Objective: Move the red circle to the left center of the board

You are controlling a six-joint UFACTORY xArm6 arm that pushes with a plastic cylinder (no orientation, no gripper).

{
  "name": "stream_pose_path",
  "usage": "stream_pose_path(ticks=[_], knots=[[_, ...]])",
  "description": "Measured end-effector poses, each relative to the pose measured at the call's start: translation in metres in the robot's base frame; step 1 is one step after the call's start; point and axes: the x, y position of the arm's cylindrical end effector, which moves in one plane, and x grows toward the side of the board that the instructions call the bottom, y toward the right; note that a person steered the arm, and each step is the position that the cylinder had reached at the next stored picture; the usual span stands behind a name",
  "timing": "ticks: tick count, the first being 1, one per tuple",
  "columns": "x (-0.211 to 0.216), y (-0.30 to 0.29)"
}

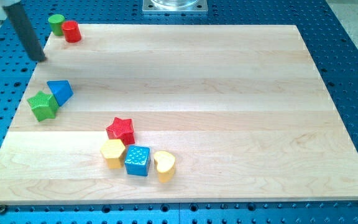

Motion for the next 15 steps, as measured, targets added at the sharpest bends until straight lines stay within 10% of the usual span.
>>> stream_pose_path(ticks=[3, 12, 13, 15], knots=[[-0.096, 0.115], [-0.053, 0.070], [-0.095, 0.057], [-0.008, 0.035]])
